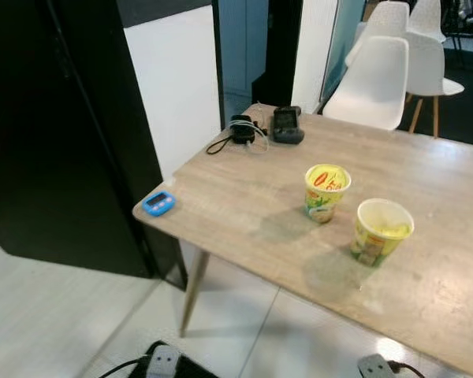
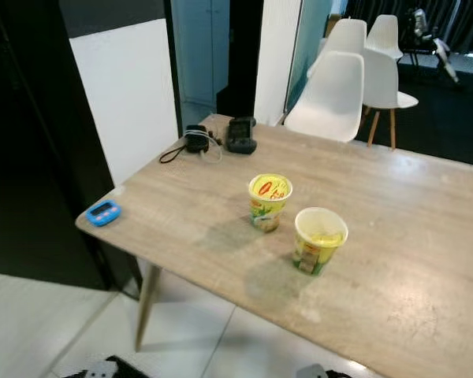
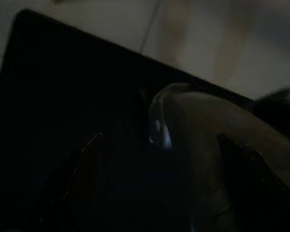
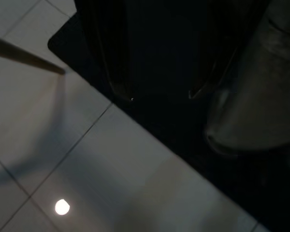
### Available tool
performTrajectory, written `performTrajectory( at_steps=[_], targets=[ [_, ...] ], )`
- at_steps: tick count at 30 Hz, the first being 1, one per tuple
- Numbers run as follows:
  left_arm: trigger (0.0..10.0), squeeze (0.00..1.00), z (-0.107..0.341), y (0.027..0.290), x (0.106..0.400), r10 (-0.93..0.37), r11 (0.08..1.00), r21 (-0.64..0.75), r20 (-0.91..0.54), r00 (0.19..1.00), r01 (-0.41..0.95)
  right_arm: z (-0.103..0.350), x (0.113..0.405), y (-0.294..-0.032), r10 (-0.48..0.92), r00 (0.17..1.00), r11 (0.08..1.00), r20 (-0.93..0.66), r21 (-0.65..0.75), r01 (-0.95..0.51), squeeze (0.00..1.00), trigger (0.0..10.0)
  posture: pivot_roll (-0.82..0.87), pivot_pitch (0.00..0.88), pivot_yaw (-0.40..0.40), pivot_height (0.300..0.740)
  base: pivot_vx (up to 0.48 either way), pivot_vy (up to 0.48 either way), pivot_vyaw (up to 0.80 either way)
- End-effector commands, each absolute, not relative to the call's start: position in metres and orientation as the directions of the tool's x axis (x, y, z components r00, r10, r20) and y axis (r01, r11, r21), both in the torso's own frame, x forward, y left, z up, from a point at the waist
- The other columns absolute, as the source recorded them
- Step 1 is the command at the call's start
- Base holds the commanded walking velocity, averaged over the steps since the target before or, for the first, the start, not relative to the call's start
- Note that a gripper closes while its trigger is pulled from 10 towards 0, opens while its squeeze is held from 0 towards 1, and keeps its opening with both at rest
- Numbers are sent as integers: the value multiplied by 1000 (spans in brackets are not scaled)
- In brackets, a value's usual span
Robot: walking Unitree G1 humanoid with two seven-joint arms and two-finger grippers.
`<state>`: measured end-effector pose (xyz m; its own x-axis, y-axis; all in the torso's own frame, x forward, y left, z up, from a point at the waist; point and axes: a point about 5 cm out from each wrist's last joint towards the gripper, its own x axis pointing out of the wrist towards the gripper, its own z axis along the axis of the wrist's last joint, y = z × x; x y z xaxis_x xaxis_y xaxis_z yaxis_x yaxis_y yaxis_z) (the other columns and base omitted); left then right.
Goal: Restocking fridge
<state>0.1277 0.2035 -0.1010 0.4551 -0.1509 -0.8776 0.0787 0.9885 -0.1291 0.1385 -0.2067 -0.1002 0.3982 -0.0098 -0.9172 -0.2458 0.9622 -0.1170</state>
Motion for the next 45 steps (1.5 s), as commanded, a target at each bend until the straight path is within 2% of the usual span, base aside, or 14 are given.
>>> performTrajectory(
  at_steps=[1, 22, 33, 45],
  targets=[
    [10000, 0, -104, 199, 121, -158, 987, -150, -886, 436, 53, -100, 136, -212, -26, 389, 961, -921, -130, -244, 0, 10000, 73, 0, -11, 740, 0, 0, 0],
    [10000, 0, -104, 200, 121, -144, 990, -129, -890, 432, 63, -100, 134, -217, -34, 374, 957, -927, -138, -255, 0, 10000, 73, 0, -8, 740, 0, 0, 0],
    [10000, 0, -105, 206, 119, -82, 992, -36, -913, 400, 120, -103, 123, -222, -84, 282, 913, -956, -187, -361, 0, 10000, 70, 0, -4, 740, 0, 0, 0],
    [10000, 0, -105, 206, 119, -81, 992, -36, -915, 395, 119, -103, 132, -209, -71, 304, 925, -950, -177, -337, 0, 10000, 73, 0, -3, 740, 0, 0, 0]
  ],
)
